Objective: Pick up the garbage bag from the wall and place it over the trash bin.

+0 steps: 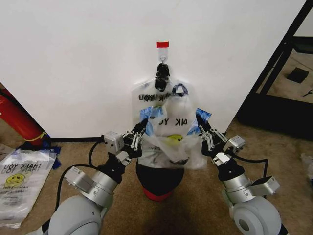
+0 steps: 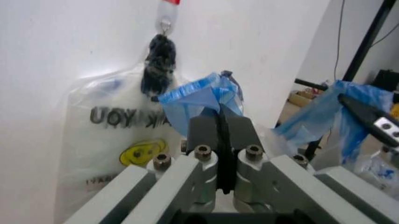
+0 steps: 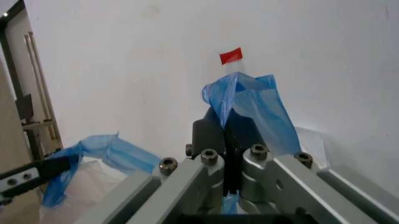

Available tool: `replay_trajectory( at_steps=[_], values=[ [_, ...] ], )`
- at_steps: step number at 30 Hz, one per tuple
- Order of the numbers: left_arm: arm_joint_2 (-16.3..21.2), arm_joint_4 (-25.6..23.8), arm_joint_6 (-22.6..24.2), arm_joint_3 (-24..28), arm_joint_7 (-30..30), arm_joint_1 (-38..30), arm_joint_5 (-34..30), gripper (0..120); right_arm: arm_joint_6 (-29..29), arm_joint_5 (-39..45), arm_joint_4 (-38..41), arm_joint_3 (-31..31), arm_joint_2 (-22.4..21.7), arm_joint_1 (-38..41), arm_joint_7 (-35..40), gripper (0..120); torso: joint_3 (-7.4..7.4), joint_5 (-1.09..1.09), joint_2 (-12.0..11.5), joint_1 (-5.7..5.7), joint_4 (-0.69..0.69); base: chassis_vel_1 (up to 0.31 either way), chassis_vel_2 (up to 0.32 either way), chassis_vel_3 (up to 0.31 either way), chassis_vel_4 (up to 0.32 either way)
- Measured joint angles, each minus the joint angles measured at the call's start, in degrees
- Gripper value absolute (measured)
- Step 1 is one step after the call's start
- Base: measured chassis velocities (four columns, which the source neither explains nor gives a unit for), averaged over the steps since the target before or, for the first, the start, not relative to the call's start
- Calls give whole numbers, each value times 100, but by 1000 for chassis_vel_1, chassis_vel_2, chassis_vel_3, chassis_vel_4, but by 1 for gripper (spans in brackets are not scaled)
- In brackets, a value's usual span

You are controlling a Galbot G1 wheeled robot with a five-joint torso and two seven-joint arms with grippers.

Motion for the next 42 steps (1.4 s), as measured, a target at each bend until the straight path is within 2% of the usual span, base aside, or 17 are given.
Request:
replay_trajectory(
  at_steps=[7,16,21,25,34,39,42],
  values=[
    [-138,413,-114,58,11,-137,7,0,-4,-7,-275,-217,75,142,9,0,1,0,0,0,0,0,0,0,0],
    [-410,1002,-275,198,15,-157,98,0,-23,-35,-719,-548,375,481,25,0,1,1,0,0,1,0,0,0,0],
    [-565,1297,-293,411,13,-278,194,0,-120,274,-302,-452,265,495,98,0,0,0,0,0,-1,0,0,0,0],
    [-559,1462,-360,389,25,-267,207,0,-124,244,-294,-548,304,396,72,0,0,-1,0,0,-1,0,0,0,0],
    [-347,1419,-502,-181,56,-12,108,0,57,-159,-1015,-993,1019,388,-49,0,0,1,0,0,1,0,0,0,0],
    [-331,1381,-548,-289,72,105,99,0,165,-231,-1291,-1100,1358,303,-90,0,0,0,0,0,0,0,0,0,0],
    [-407,1605,-677,-229,129,260,147,0,294,-393,-1641,-1217,1609,147,-100,0,0,0,0,0,0,0,0,0,0]
  ],
)
